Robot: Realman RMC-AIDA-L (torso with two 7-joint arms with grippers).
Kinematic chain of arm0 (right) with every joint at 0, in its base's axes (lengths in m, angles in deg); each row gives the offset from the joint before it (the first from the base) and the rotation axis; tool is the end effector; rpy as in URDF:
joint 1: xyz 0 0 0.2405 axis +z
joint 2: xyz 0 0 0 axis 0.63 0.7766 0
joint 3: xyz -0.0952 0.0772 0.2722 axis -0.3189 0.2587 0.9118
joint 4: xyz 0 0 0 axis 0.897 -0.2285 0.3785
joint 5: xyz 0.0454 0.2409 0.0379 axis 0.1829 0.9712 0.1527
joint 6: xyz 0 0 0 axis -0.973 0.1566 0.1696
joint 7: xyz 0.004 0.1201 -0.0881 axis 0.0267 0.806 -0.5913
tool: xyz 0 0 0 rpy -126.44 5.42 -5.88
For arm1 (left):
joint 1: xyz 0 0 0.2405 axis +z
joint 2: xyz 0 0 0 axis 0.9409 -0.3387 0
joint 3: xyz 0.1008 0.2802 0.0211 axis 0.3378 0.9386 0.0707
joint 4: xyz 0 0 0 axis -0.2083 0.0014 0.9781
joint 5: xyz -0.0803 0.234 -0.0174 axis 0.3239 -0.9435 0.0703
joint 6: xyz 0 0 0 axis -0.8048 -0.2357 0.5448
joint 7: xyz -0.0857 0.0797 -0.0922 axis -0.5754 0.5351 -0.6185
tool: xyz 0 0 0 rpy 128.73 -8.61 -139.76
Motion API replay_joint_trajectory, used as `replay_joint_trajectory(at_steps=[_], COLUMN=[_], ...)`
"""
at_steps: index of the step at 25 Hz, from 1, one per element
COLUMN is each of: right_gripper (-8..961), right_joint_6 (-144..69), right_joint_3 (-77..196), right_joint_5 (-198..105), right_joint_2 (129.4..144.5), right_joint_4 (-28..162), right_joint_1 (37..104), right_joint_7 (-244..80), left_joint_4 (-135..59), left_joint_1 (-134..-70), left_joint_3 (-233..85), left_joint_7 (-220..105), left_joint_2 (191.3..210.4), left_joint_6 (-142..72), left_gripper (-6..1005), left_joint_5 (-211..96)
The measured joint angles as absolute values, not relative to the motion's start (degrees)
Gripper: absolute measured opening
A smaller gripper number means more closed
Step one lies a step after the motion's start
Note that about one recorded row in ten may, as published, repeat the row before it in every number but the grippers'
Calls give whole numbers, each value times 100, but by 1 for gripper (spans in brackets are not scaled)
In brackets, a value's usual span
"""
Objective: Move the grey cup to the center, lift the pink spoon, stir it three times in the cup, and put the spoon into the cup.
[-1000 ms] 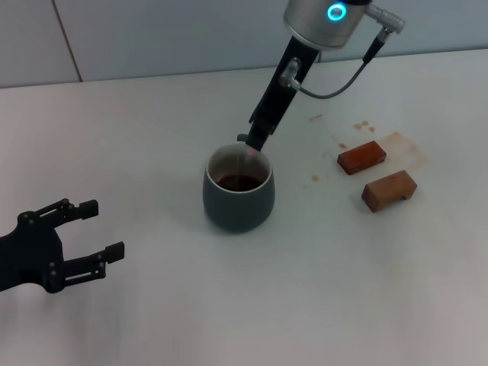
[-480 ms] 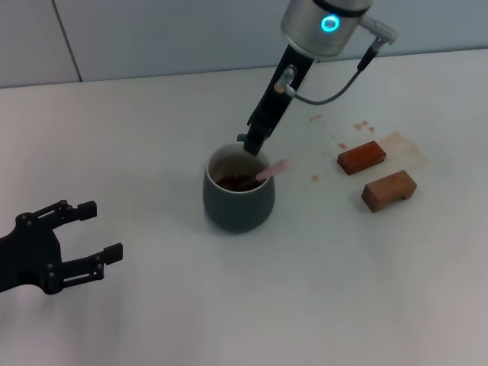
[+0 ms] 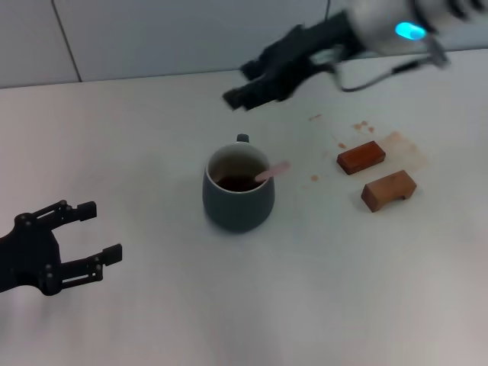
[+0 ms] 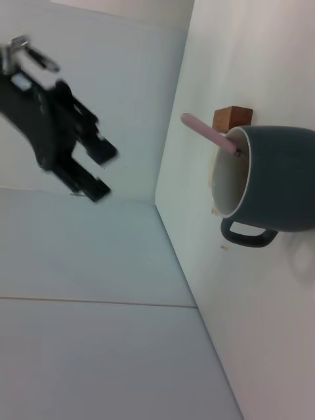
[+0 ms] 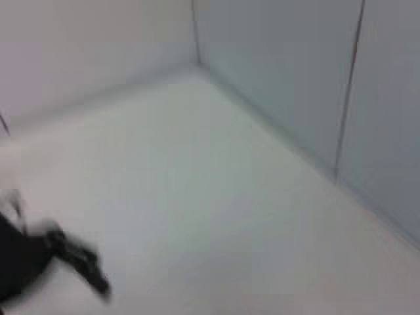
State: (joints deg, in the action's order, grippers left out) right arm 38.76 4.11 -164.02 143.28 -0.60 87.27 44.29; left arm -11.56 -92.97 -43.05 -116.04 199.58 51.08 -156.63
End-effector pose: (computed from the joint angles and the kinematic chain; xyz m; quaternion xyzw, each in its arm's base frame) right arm 0.0958 0.4723 0.0085 -0.9701 0.1804 0.0394 0.1572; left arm -0.3823 0.3236 0.0005 -0.9354 -0.1578 -0.2588 0.1820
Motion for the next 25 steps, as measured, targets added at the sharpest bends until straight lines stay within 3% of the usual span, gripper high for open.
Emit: replay_joint_trajectory(at_steps=[1,2,3,7,9,12,13,14,16,18,21,23,25], right_gripper=[583,589,596,621,634,654,660,666,679,692,758,802,802], right_joint_6=[3672,3672,3526,3530,3672,4254,4561,4561,4623,4393,4291,4248,4228], right_joint_3=[559,559,816,1214,1432,1656,1735,1735,1779,1789,1791,1794,1794], right_joint_5=[-15333,-15333,-14204,-13129,-12901,-13015,-13097,-13097,-13249,-13779,-14151,-14502,-14553], right_joint_2=[14302,14302,14301,14296,14207,13762,13399,13399,13141,13024,13034,13116,13154], right_joint_4=[-256,-256,-190,340,810,1875,2664,2664,3223,3409,3424,3428,3411], right_joint_1=[7941,7941,7164,6479,6295,6328,6469,6469,6557,6633,6736,6904,6945], right_joint_7=[3632,3632,2716,1603,1227,1041,858,858,546,289,268,234,199], left_joint_4=[-1153,-1149,-1151,-1155,-1145,-1137,-1135,-1135,-1130,-1128,-1087,-993,-974], left_joint_1=[-9297,-9297,-9306,-9329,-9356,-9430,-9498,-9498,-9586,-9704,-10015,-10277,-10361], left_joint_3=[-4305,-4307,-4307,-4312,-4317,-4307,-4284,-4284,-4265,-4230,-4193,-4193,-4193], left_joint_7=[-11608,-11618,-11630,-11649,-11689,-11812,-11884,-11884,-11955,-12071,-12435,-12835,-12970], left_joint_2=[19959,19958,19958,19959,19959,19924,19887,19887,19849,19801,19688,19624,19607], left_joint_6=[5119,5119,5121,5134,5143,5150,5155,5155,5159,5160,5160,5161,5165], left_gripper=[847,847,847,847,847,847,847,847,847,847,847,847,847], left_joint_5=[-15663,-15663,-15653,-15637,-15637,-15651,-15658,-15658,-15681,-15746,-16062,-16433,-16550])
